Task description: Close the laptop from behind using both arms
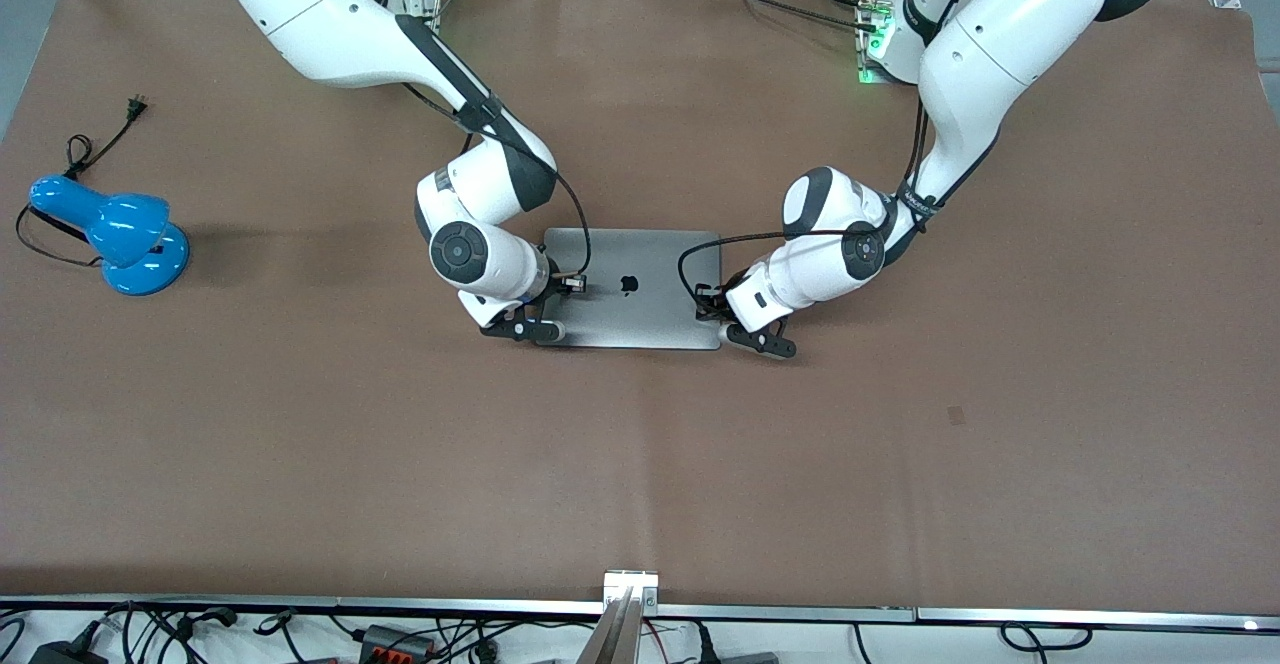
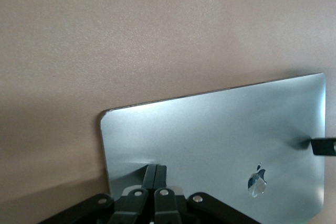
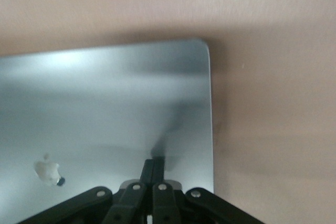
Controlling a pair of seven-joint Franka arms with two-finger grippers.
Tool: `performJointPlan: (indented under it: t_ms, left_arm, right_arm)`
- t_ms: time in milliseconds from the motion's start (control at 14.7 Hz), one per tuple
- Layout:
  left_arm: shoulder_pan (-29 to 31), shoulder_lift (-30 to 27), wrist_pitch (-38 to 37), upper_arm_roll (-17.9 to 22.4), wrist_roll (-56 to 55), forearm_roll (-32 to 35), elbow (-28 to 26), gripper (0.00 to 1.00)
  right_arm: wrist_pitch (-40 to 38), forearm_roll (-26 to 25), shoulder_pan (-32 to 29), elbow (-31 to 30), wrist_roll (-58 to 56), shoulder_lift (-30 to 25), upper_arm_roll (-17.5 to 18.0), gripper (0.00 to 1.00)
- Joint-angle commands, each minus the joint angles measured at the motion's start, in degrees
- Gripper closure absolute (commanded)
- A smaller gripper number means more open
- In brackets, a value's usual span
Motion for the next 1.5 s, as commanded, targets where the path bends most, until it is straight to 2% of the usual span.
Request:
performJointPlan:
  t_ms: [0,204,612,951,1019,1155,1427]
  left_arm:
    - [-0.08,-0.16,0.21,0.40,0.21,1.40,1.20,0.98]
    - [0.80,-5.94,-1.45,0.49,0.04,1.49,0.50,0.98]
    - [5.01,-17.28,-20.33,1.45,0.21,2.27,1.12,0.96]
    - [11.60,-23.00,-34.39,1.54,3.37,2.45,2.17,0.96]
    - [13.35,-23.71,-37.73,1.54,3.90,2.71,3.04,0.96]
    - [15.56,-24.50,-45.36,1.37,4.25,8.92,6.72,0.96]
    - [15.48,-24.51,-62.15,1.37,3.64,18.69,16.73,0.97]
  right_arm:
    - [0.09,-1.00,-0.96,2.01,-0.12,0.54,0.11,1.00]
    - [-2.71,-1.00,-1.41,2.62,-0.12,-1.13,0.03,1.00]
    - [-10.71,-1.17,-4.12,2.97,-0.99,-7.19,0.03,1.00]
    - [-19.58,-1.09,-9.31,3.06,-6.86,-14.30,0.11,1.00]
    - [-20.99,-1.08,-10.97,3.15,-8.36,-15.80,0.11,1.00]
    - [-23.63,-1.17,-13.35,3.32,-9.25,-18.26,0.03,1.00]
    - [-33.89,-1.09,-18.88,8.40,-15.65,-20.21,0.03,1.00]
